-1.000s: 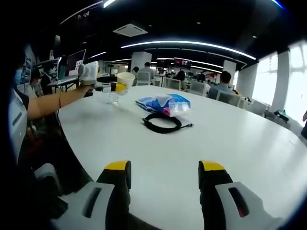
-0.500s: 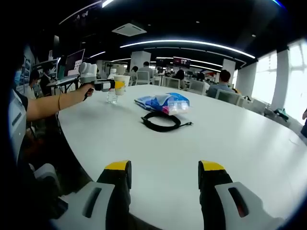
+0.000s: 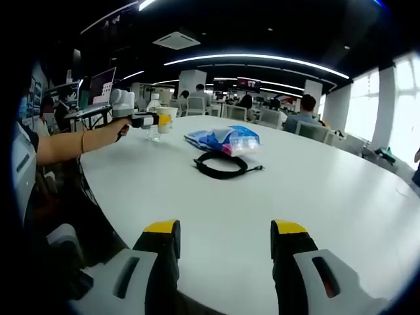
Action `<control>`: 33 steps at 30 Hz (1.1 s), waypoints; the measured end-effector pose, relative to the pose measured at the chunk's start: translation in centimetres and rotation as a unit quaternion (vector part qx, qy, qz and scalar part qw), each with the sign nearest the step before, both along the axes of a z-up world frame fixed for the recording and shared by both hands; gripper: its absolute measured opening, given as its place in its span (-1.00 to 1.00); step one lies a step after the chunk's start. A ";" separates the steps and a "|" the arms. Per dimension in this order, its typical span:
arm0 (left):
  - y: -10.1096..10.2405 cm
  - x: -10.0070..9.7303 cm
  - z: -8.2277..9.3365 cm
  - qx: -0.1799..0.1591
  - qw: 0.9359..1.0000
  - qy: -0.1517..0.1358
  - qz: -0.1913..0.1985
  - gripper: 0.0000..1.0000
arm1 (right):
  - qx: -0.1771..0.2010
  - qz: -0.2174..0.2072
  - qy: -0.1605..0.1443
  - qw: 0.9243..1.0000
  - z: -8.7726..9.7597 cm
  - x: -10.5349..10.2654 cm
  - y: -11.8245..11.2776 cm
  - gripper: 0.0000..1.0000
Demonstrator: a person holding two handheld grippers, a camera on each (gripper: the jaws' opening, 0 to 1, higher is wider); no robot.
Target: Arrange the tabletop items into an orderly group along one side of the table until the central work area is clear of visible clutter.
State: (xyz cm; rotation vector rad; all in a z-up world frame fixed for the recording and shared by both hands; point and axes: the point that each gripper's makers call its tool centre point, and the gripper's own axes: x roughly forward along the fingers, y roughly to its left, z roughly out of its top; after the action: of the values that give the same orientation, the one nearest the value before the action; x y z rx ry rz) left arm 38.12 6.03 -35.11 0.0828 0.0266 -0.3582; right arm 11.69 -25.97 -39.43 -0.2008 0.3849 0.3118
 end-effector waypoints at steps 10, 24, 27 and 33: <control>0.1 0.3 -1.0 -0.003 1.000 0.009 0.009 -0.31 | 0.003 -0.003 -0.001 1.000 0.0 0.0 -0.1 0.06; 0.3 0.4 -3.4 0.022 0.999 0.025 0.022 -0.31 | 0.006 -0.003 0.000 1.000 -0.1 0.1 -0.2 0.06; 0.6 0.4 -4.1 0.020 0.999 0.030 0.025 -0.31 | 0.005 -0.003 0.001 1.000 -0.2 0.1 -0.2 0.06; 0.8 0.4 -4.1 0.012 0.999 0.030 0.028 -0.29 | 0.004 -0.004 0.001 1.000 -0.2 0.1 -0.3 0.06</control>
State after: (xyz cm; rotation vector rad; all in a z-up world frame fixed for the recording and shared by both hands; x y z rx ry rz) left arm 38.56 6.81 -39.20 0.0954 0.0916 -0.3053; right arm 11.79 -26.30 -39.64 -0.1905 0.3861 0.3055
